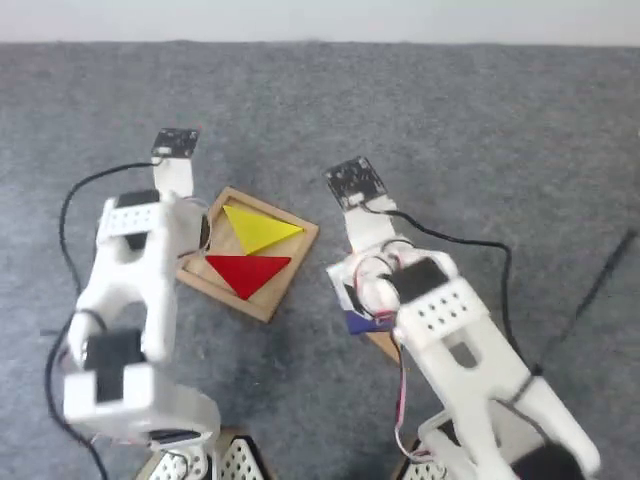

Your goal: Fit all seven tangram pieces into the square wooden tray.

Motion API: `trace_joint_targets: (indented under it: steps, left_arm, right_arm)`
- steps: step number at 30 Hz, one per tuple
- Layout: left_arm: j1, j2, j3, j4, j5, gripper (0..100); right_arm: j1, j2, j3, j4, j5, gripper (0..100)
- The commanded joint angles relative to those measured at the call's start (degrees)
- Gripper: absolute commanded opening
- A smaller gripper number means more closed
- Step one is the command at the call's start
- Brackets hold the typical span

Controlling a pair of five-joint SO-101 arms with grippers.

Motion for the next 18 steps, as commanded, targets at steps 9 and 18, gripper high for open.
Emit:
trace_joint_targets:
  steps: [9, 18]
  left_arm:
    - [1.14, 9.14, -14.55, 4.84, -4.22, 18]
    - [1.58, 11.16, -14.73, 6.24, -7.38, 13]
  right_arm:
    - [-4.62, 33.1, -27.87, -4.53, -27.52, 16.6]
    - [-5.67, 42.51, -37.1, -4.53, -32.44, 16.6]
